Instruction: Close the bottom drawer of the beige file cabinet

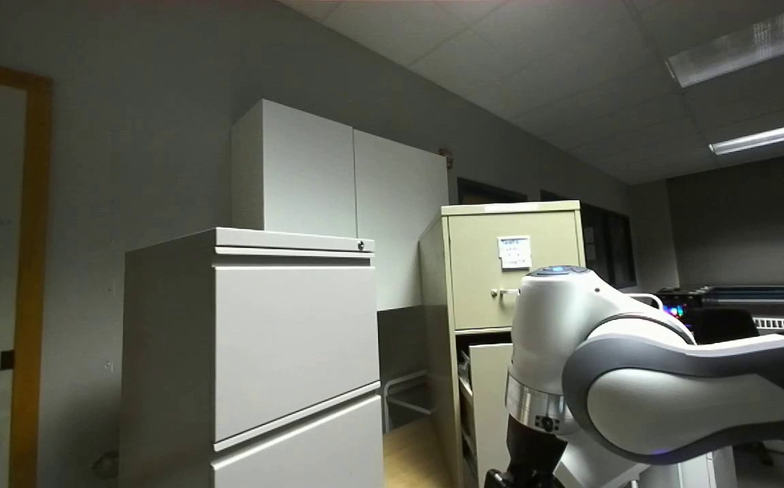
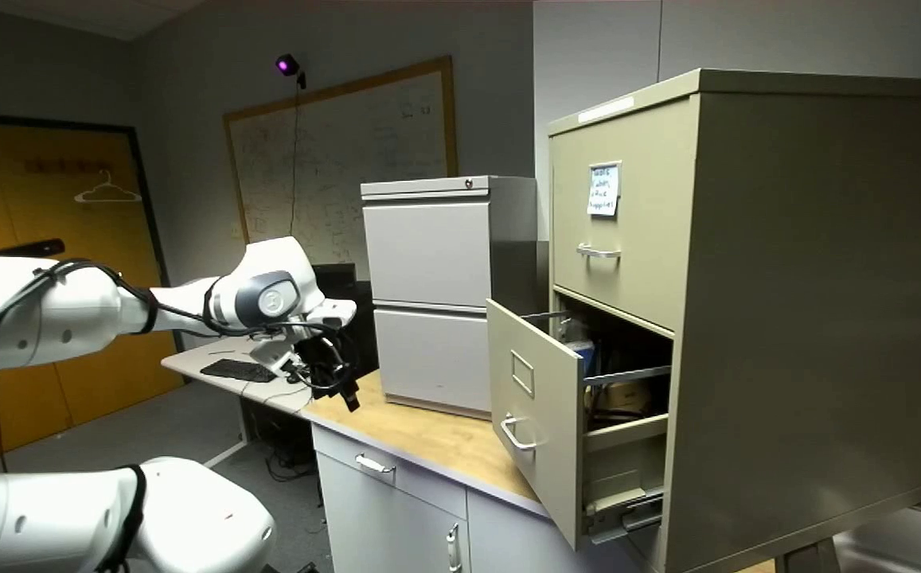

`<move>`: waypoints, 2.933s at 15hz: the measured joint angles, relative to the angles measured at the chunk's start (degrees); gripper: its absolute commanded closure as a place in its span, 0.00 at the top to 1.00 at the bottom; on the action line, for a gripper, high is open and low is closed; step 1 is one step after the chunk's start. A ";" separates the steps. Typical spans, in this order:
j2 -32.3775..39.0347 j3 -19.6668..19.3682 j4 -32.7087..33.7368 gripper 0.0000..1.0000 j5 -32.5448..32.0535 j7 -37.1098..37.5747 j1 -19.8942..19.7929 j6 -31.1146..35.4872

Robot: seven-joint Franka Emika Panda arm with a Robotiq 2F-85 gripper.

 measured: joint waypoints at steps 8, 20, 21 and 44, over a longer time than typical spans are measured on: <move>2.94 2.42 0.22 0.20 -0.74 7.61 -7.47 20.06; 10.33 4.22 0.58 0.09 -6.60 22.70 -31.37 39.53; 10.86 4.80 0.61 0.09 -7.39 24.33 -33.08 40.84; 0.02 76.98 18.74 0.07 -3.73 85.07 -98.52 48.46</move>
